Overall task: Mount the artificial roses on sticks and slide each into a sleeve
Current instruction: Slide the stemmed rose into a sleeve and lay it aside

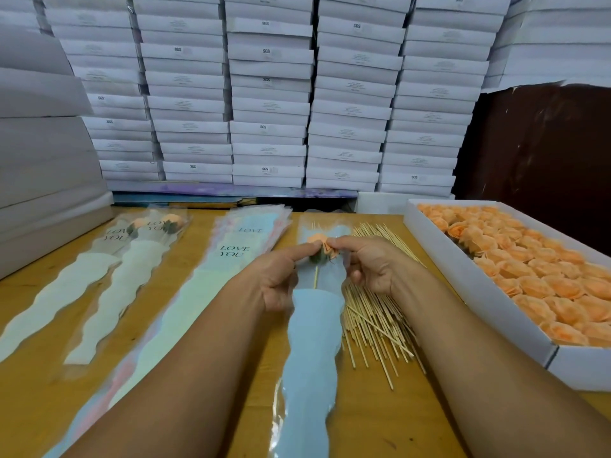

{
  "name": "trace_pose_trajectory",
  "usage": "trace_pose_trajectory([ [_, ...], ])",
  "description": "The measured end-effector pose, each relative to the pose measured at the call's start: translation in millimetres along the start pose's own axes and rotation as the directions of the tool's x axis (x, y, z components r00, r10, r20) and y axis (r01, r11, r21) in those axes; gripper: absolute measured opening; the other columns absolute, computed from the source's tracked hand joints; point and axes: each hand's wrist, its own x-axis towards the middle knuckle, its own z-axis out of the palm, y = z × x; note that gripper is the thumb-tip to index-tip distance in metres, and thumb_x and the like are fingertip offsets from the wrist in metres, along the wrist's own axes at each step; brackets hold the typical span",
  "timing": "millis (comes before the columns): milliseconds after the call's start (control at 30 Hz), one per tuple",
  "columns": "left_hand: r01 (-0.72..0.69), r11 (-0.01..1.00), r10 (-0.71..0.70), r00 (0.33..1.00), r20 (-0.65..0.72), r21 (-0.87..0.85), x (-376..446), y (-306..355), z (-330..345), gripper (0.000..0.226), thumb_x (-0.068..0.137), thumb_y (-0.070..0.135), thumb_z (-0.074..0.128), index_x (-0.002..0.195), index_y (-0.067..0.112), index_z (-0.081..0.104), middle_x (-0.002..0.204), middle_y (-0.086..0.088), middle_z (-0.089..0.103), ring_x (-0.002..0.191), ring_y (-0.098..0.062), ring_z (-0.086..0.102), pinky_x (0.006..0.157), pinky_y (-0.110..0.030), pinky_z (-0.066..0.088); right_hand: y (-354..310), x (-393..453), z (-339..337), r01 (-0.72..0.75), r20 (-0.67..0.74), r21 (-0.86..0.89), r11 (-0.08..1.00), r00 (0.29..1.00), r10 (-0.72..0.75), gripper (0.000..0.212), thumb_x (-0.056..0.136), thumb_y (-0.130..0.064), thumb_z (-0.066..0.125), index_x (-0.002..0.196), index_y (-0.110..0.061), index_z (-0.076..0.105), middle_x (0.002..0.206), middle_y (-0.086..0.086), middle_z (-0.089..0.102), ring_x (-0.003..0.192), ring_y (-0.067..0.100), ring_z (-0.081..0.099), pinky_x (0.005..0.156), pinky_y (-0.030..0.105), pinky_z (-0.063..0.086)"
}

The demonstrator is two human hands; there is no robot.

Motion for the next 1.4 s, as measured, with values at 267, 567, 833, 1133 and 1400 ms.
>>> trace_pose_trajectory([
  [267,0.031,0.996,-0.04,0.994,0.104,0.085,-9.0,-10.4,-13.3,0.045,0.075,0.013,0.079,0.116,-0.003,0.068,0.111,-0.023,0.072,0.085,-0.032,0.074,0.071,-0.04,0.063,2.1,4.4,-4.7,-0.001,-0.061,0.009,1.0,0.998,0.001,0.022,0.085,-0.028,0.078,0.095,-0.009,0.074,0.071,0.007,0.071,0.048,0.012,0.054,0.033,0.018,0.032],
  [567,-0.094,0.994,0.089,0.993,0.078,0.055,-7.5,-9.7,-15.9,0.036,0.081,0.009,0.071,0.115,-0.002,0.065,0.094,-0.022,0.073,0.072,-0.03,0.073,0.06,-0.037,0.06,-3.3,-3.0,-9.8,-0.016,0.08,-0.142,0.99,0.996,0.027,0.058,0.08,-0.06,0.073,0.098,-0.005,0.07,0.081,0.011,0.077,0.056,0.016,0.069,0.034,0.018,0.036],
  [833,-0.206,0.973,0.198,0.977,-0.083,-0.102,-0.8,-5.4,-20.1,0.037,0.093,0.005,0.062,0.129,-0.004,0.059,0.101,-0.022,0.072,0.076,-0.031,0.072,0.068,-0.044,0.063,0.6,-40.6,3.0,-0.025,0.436,-0.55,0.835,0.844,0.313,0.036,0.087,-0.036,0.077,0.098,-0.002,0.077,0.094,0.02,0.076,0.06,0.015,0.07,0.037,0.016,0.039],
  [1133,-0.237,0.941,0.217,0.97,-0.107,-0.242,-0.7,0.9,-26.8,0.016,0.094,0.008,0.063,0.105,-0.002,0.067,0.086,-0.018,0.074,0.065,-0.028,0.072,0.055,-0.037,0.059,11.0,-92.1,12.7,0.055,0.681,-0.475,0.878,0.655,0.327,0.023,0.089,-0.022,0.07,0.095,0.001,0.072,0.089,0.015,0.074,0.056,0.011,0.07,0.034,0.014,0.038],
  [1400,-0.287,0.91,0.256,0.957,-0.14,-0.299,0.5,4.3,-30.8,0.032,0.091,0.011,0.067,0.12,-0.001,0.064,0.094,-0.018,0.073,0.07,-0.029,0.072,0.059,-0.038,0.059,14.8,-93.2,20.7,0.007,0.685,-0.286,0.958,0.701,0.199,0.012,0.089,-0.011,0.068,0.084,0.0,0.072,0.078,0.015,0.072,0.046,0.01,0.065,0.034,0.014,0.039],
])
